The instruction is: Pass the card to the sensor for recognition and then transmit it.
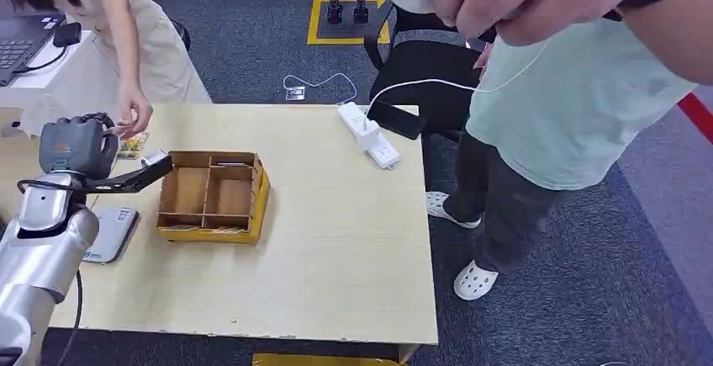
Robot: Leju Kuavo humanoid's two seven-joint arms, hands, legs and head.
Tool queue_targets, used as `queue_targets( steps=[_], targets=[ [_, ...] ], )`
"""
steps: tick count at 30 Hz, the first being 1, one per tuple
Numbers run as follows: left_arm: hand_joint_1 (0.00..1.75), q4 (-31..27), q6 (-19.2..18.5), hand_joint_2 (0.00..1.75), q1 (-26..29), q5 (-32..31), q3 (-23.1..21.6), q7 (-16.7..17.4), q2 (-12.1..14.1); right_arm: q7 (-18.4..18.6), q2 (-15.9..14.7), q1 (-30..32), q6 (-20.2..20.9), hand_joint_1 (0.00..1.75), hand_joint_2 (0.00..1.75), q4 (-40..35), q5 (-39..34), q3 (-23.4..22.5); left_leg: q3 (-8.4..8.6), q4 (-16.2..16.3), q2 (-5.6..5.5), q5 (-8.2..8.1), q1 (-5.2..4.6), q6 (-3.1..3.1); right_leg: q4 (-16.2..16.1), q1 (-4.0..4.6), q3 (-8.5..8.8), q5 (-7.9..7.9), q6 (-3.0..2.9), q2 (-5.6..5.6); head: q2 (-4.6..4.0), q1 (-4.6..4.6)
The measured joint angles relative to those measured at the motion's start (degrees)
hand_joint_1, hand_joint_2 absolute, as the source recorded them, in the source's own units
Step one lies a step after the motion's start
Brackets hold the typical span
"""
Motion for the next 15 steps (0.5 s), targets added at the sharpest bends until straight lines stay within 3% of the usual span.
queue_targets(
  steps=[5, 8, 15],
  targets=[
    [1.75, 0.2, 0.4, 1.75, -0.1, 0.0, 0.0, 0.1, 0.5, 0.0, 0.0, 0.0, 0.0, 0.00, 0.00, 0.0, 0.0, 0.1, 0.00, 0.0, -0.03, 0.00, 0.01, 0.00, 0.0, 0.01, 0.01, 0.00, 0.00, -0.02, 0.00, 0.00],
    [1.75, 0.5, -1.5, 1.75, 0.0, 0.4, 0.0, -1.3, 0.9, -0.2, 0.0, -0.1, 0.0, 0.00, 0.00, 0.0, -0.2, 0.1, -0.02, 0.0, 0.00, 0.00, 0.02, 0.00, 0.0, 0.01, 0.02, 0.00, 0.00, 0.00, 0.00, 0.00],
    [1.75, -0.5, -4.4, 1.75, 4.9, 3.3, 0.0, -6.1, 5.4, -0.4, 0.0, 0.0, 0.0, 0.00, 0.00, 0.0, -0.3, 0.1, -0.02, 0.0, 0.07, 0.00, 0.04, -0.01, 0.0, 0.03, -0.05, -0.02, -0.03, 0.08, 0.00, 0.00]
  ],
)
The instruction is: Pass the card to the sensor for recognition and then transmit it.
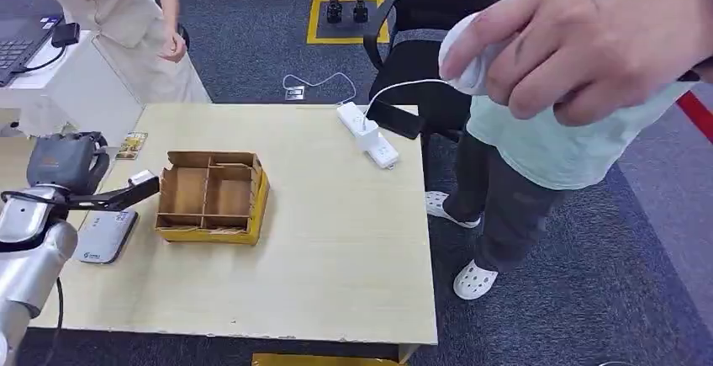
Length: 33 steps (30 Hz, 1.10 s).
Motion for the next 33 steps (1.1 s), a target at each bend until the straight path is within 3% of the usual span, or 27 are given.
queue_targets(
  steps=[7, 12, 18, 25, 33],
  targets=[
    [1.75, -3.1, -1.8, 1.75, 8.0, 1.9, 0.0, -0.8, 4.6, -0.2, 0.0, 0.0, -0.1, 0.00, 0.00, 0.0, -0.3, 0.0, 0.00, 0.0, 0.00, 0.00, 0.00, 0.00, 0.0, 0.00, 0.00, -0.03, -0.04, -0.01, 0.00, -0.04],
    [1.75, -5.5, -4.2, 1.75, 12.5, 3.9, 0.7, -2.2, 6.1, -0.6, 0.0, 0.0, -0.2, 0.00, 0.00, 0.0, -0.5, 0.0, 0.00, 0.0, -0.02, 0.00, 0.00, -0.01, 0.0, 0.00, 0.00, -0.03, -0.04, -0.03, 0.00, -0.02],
    [1.75, -8.5, -5.6, 1.75, 15.8, 4.0, 1.0, -2.3, 5.7, -0.8, 0.0, 0.0, -0.5, 0.00, 0.00, 0.0, -0.7, 0.0, 0.00, 0.0, -0.03, 0.00, 0.00, -0.01, 0.0, 0.00, 0.02, -0.02, -0.04, -0.05, 0.00, -0.04],
    [1.75, -9.0, -5.2, 1.75, 18.3, 1.5, 1.0, -1.6, 3.4, -1.0, 0.0, -0.2, -0.9, 0.00, 0.00, 0.0, -0.7, 0.0, 0.00, 0.0, -0.05, 0.00, 0.00, 0.00, 0.0, 0.00, 0.02, -0.02, -0.04, -0.06, -0.02, -0.07],
    [1.75, -5.1, 2.8, 1.75, 18.5, -8.5, 0.7, 5.2, 0.5, -1.0, 0.0, -0.5, -0.9, 0.00, 0.00, 0.0, -0.9, 0.0, 0.00, 0.0, -0.05, 0.00, 0.00, 0.00, 0.0, 0.00, 0.03, -0.02, -0.04, -0.08, 0.00, 0.00]
  ],
)
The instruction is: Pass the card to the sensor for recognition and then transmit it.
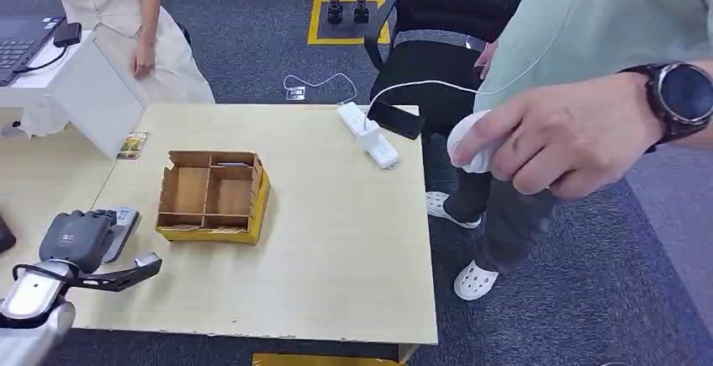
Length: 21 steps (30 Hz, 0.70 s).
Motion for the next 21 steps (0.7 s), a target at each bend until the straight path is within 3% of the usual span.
queue_targets(
  steps=[9, 13, 21],
  targets=[
    [1.75, 2.8, 4.6, 1.75, -1.0, -2.6, 0.5, 3.1, -1.8, 0.0, 0.0, 0.0, -0.2, 0.00, 0.00, 0.0, -0.3, 0.0, 0.01, 0.0, -0.02, 0.01, 0.01, -0.01, 0.0, 0.01, 0.01, 0.00, 0.00, -0.04, 0.00, 0.00],
    [1.75, 3.4, 4.3, 1.75, -1.5, -2.5, 2.1, 2.9, -1.8, 0.0, 0.0, 0.1, -0.2, 0.00, 0.00, 0.0, -0.4, 0.0, 0.01, 0.0, -0.01, 0.01, 0.02, -0.01, 0.0, 0.01, 0.01, 0.00, -0.01, -0.03, 0.00, 0.00],
    [1.75, 6.0, -6.4, 1.75, -3.9, -3.7, 2.8, 1.8, -1.6, 0.0, 0.0, 0.0, -0.5, 0.00, 0.00, 0.0, -0.6, 0.0, 0.01, 0.0, -0.05, 0.01, 0.01, -0.01, 0.0, 0.01, 0.03, 0.00, -0.01, -0.08, 0.00, -0.02]
  ],
)
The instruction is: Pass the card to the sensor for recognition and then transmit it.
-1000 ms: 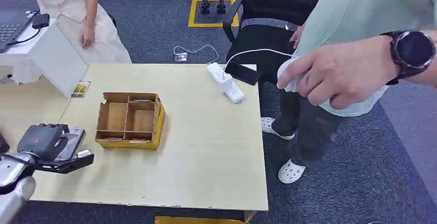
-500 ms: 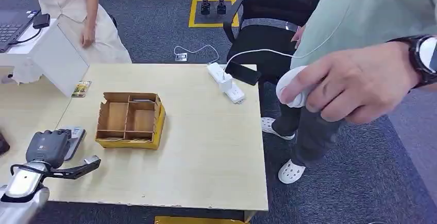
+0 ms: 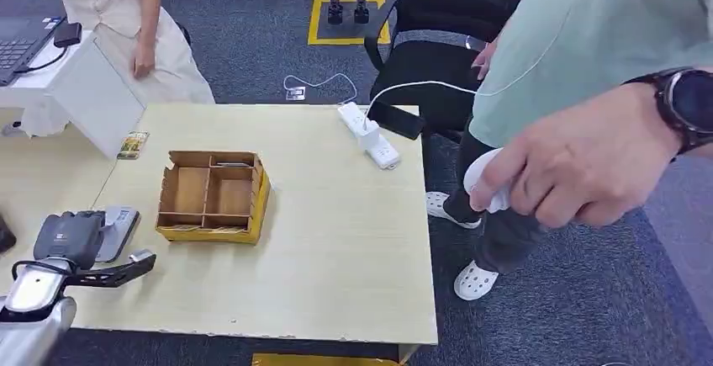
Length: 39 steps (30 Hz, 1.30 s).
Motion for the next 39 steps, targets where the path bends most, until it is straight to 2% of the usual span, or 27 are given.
queue_targets(
  steps=[7, 13, 19, 22, 25, 28, 30, 32, 35, 39],
  targets=[
    [1.75, 2.3, -2.8, 1.75, -1.3, 0.2, 0.0, 0.0, 0.1, -0.5, 0.0, 0.0, -0.6, 0.00, 0.00, 0.0, -0.1, 0.0, 0.05, 0.0, 0.00, 0.01, 0.00, -0.01, 0.0, 0.00, 0.03, 0.01, -0.01, 0.00, 0.00, 0.02],
    [1.75, 3.3, -7.4, 1.75, -2.1, 2.1, 0.0, -1.7, 0.9, -0.5, 0.0, 0.0, -0.7, 0.00, 0.00, 0.0, -0.1, 0.0, 0.06, 0.0, 0.00, 0.01, 0.00, -0.01, 0.0, 0.00, 0.04, 0.00, -0.01, 0.00, 0.00, 0.02],
    [1.75, 3.5, -7.4, 1.75, -2.5, 4.7, 0.0, -2.8, 1.0, -0.5, 0.0, 0.0, -0.8, 0.00, 0.00, 0.0, -0.1, 0.0, 0.09, 0.0, -0.01, 0.03, 0.00, -0.04, 0.0, 0.00, 0.07, 0.01, -0.01, -0.01, 0.00, 0.02],
    [1.75, 3.5, -3.5, 1.75, -2.5, 7.9, 0.0, -4.8, 0.9, -0.5, 0.0, 0.0, -0.7, 0.00, 0.00, 0.0, -0.2, 0.0, 0.09, 0.0, -0.05, 0.04, 0.00, -0.05, 0.0, 0.00, 0.07, 0.01, -0.01, -0.02, 0.00, 0.02],
    [1.75, 1.9, 2.9, 1.75, -1.8, 12.3, 0.2, -7.2, 0.0, -0.5, 0.0, 0.0, -0.7, 0.00, 0.00, 0.0, -0.1, 0.0, 0.08, 0.0, -0.06, 0.04, 0.00, -0.05, 0.0, 0.00, 0.08, 0.01, -0.01, -0.02, 0.00, 0.04],
    [1.75, -0.9, 8.3, 1.75, -0.5, 15.5, 0.9, -9.4, -1.1, -0.6, 0.0, 0.0, -0.7, 0.00, 0.00, 0.0, 0.0, 0.1, 0.08, 0.0, -0.02, 0.04, 0.00, -0.05, 0.0, 0.00, 0.06, 0.01, -0.02, 0.00, 0.00, 0.02],
    [1.75, -3.2, 12.5, 1.75, 0.3, 18.8, 1.8, -12.1, -2.1, -0.6, 0.1, 0.0, -0.7, 0.00, 0.00, 0.0, 0.2, 0.2, 0.07, 0.0, -0.03, 0.03, 0.00, -0.05, 0.0, 0.00, 0.04, 0.01, -0.02, 0.00, 0.00, 0.02],
    [1.75, -5.3, 14.7, 1.75, 0.5, 21.2, 3.1, -13.5, -3.1, -0.6, 0.1, 0.0, -0.6, 0.00, 0.00, 0.0, 0.4, 0.5, 0.06, 0.0, -0.04, 0.03, 0.00, -0.05, 0.0, 0.00, 0.03, 0.01, -0.02, -0.01, 0.00, 0.02],
    [1.75, -8.2, 15.8, 1.75, 0.4, 21.1, 4.4, -13.9, -3.9, -0.4, 0.2, 0.0, -0.6, 0.00, 0.00, 0.0, 0.7, 0.9, 0.05, 0.0, -0.05, 0.03, 0.00, -0.05, 0.0, 0.00, 0.02, 0.01, -0.02, -0.02, 0.00, 0.02],
    [1.75, -9.0, 18.6, 1.75, -2.0, 14.8, 4.9, -10.3, -4.1, -0.2, 0.3, -0.1, -0.5, 0.00, 0.00, 0.0, 1.0, 1.3, 0.05, 0.0, -0.06, 0.04, 0.01, -0.06, 0.0, 0.01, 0.01, 0.01, -0.02, -0.02, 0.00, 0.00]
  ],
)
